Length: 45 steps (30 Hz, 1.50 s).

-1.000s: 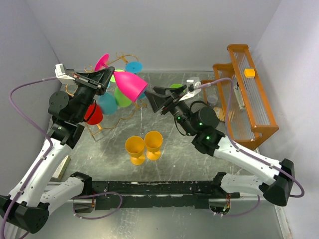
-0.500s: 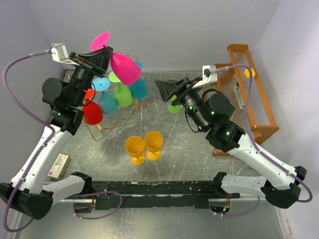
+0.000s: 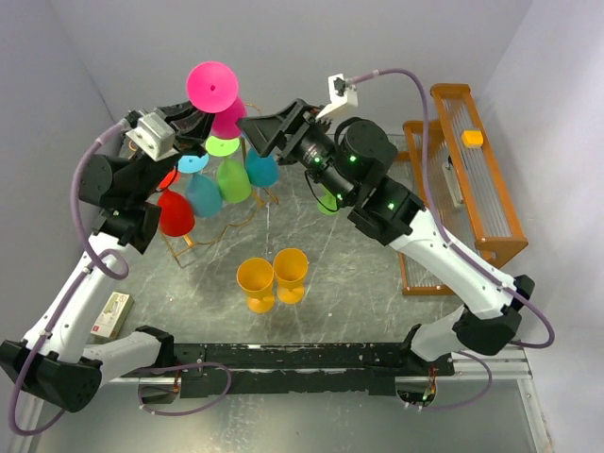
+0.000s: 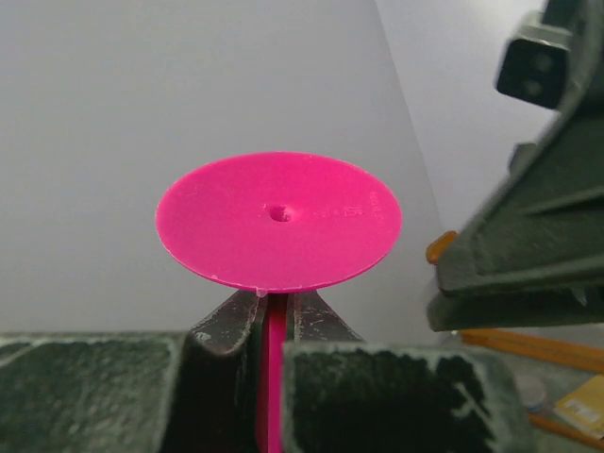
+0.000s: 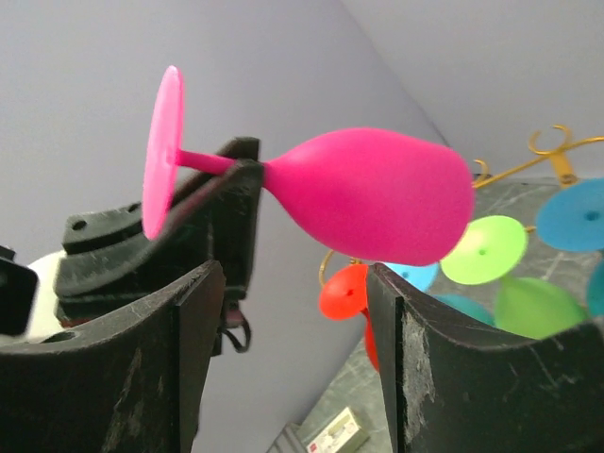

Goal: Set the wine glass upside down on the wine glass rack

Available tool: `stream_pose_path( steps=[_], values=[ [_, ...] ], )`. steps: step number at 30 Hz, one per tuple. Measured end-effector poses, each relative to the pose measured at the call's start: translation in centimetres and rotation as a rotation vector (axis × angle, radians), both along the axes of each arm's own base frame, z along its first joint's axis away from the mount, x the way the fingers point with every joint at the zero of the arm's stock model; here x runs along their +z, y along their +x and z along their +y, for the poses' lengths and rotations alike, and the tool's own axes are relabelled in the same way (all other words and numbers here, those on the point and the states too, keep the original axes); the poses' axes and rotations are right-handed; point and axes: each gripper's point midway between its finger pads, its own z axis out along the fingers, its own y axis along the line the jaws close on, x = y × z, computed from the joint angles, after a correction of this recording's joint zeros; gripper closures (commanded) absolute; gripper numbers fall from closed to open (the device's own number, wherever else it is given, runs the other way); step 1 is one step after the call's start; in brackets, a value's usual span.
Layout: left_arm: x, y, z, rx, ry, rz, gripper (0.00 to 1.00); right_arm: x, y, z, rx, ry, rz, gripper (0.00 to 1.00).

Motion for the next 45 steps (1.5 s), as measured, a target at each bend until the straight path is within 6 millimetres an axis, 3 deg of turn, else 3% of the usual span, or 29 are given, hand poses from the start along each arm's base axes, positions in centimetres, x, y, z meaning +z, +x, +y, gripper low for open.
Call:
stream_pose_path(
  steps=[6, 11, 18, 27, 30, 32, 33, 37, 45],
  values=[
    [-0.3, -0.4, -0.7, 0.022, 0.12, -0.111, 0.93, 1.5, -0.9, 1.9, 0.103, 0.051, -0.014, 0.38],
    [-0.6, -0.5, -1.0, 0.021, 0.165, -0.149, 0.93, 2.9, -1.1, 2.2, 0.126, 0.107, -0.013, 0.41],
    [-1.2, -0.6, -1.3, 0.006, 0.185, -0.153, 0.93, 3.3, -0.5, 1.7, 0.092, 0.158, 0.023, 0.48],
    [-2.6, -0.6, -1.7, -0.026, 0.2, -0.123, 0.92, 3.0, 1.1, 2.4, 0.123, 0.222, 0.061, 0.88],
    [-2.9, -0.5, -1.9, -0.043, 0.192, -0.09, 0.68, 3.0, 1.0, 2.4, 0.162, 0.263, 0.055, 1.0],
    [-3.2, -0.4, -1.8, -0.054, 0.177, -0.044, 0.49, 2.6, 0.7, 2.4, 0.195, 0.291, 0.055, 1.0],
    [-3.4, -0.4, -1.8, -0.059, 0.166, -0.019, 0.44, 2.4, 0.7, 2.4, 0.199, 0.302, 0.055, 1.0],
    [-3.0, -1.4, -1.0, -0.076, 0.094, 0.071, 0.34, 2.6, 1.0, 2.0, 0.197, 0.333, 0.033, 1.0],
    [-0.1, -4.5, 0.9, -0.128, -0.076, 0.314, 0.31, 4.5, 0.8, 0.2, 0.154, 0.363, -0.065, 1.0]
  ],
)
